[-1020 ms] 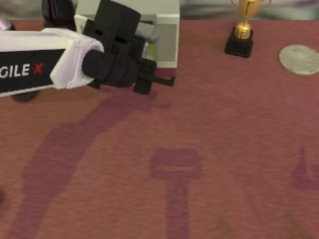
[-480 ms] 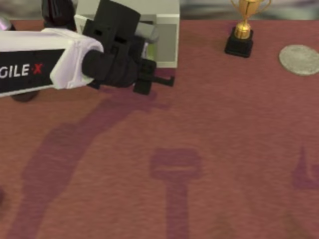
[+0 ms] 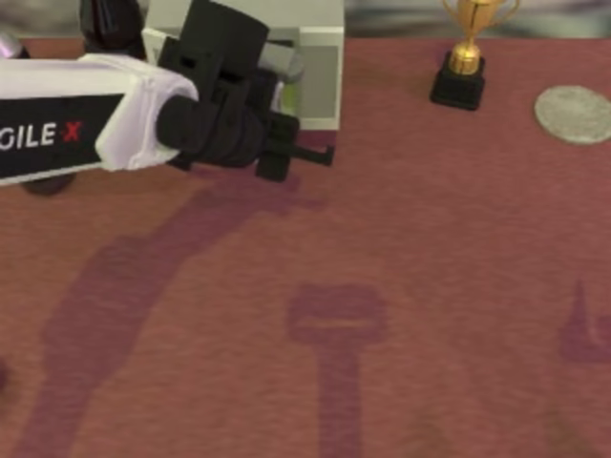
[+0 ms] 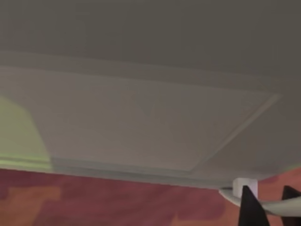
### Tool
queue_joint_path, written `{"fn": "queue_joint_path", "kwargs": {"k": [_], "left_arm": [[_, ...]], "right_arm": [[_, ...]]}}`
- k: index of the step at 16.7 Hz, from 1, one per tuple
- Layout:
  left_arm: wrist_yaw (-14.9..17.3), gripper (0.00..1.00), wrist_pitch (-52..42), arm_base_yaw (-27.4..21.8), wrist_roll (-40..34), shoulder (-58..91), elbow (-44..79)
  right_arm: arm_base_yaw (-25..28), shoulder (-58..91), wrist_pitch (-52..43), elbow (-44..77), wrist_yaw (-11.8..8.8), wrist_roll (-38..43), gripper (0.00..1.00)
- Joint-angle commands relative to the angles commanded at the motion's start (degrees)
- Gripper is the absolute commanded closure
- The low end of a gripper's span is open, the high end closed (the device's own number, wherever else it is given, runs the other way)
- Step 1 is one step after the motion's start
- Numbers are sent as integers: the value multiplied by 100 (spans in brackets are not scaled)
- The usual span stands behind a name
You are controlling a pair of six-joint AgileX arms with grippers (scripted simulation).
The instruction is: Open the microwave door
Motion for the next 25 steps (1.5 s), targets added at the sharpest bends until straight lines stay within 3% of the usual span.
{"fn": "queue_joint_path", "kwargs": {"k": [10,25], "left_arm": [[266,100,64,108,306,-160,-216],[271,100,65,111,315,-162,-221]], "right_arm": [[0,0,0,0,0,0,0],[0,0,0,0,0,0,0]]}}
